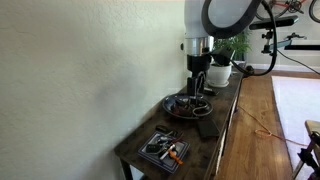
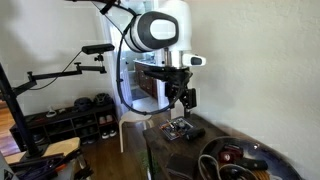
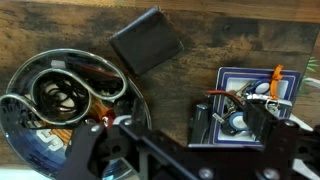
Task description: Move the object into the black tray
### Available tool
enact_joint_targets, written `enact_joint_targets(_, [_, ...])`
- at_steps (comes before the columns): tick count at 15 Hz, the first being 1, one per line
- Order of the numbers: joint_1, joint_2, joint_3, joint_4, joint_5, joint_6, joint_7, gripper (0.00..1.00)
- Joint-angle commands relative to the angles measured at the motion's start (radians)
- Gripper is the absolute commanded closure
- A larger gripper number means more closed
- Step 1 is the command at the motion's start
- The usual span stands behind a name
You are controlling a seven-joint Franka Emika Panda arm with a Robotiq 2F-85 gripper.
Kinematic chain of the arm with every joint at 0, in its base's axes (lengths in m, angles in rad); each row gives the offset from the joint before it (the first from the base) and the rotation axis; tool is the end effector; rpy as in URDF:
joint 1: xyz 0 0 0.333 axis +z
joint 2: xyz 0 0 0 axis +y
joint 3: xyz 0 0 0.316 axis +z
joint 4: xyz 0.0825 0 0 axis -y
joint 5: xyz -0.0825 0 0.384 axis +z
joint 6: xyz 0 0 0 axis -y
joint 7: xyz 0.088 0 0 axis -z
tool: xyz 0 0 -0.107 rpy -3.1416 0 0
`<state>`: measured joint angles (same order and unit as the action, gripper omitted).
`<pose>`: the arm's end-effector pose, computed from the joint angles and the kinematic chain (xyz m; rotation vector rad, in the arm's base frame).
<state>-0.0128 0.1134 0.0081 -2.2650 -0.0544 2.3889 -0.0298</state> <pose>0.5319 -0.0030 0.3111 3.1033 0.1002 0.0154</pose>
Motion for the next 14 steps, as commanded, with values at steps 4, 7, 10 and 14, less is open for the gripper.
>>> enact_joint_targets(4, [0.032, 0.118, 0.002, 0.11, 0.011, 0.088, 0.137, 0.0])
enact_joint_targets(7, [0.044, 0.152, 0.002, 0.143, 0.012, 0.097, 0.168, 0.0])
enact_joint_targets(10, [0.04, 0.148, 0.0, 0.139, 0.006, 0.08, 0.138, 0.0])
enact_joint_targets(14, [0.041, 0.155, 0.0, 0.146, 0.006, 0.08, 0.144, 0.0])
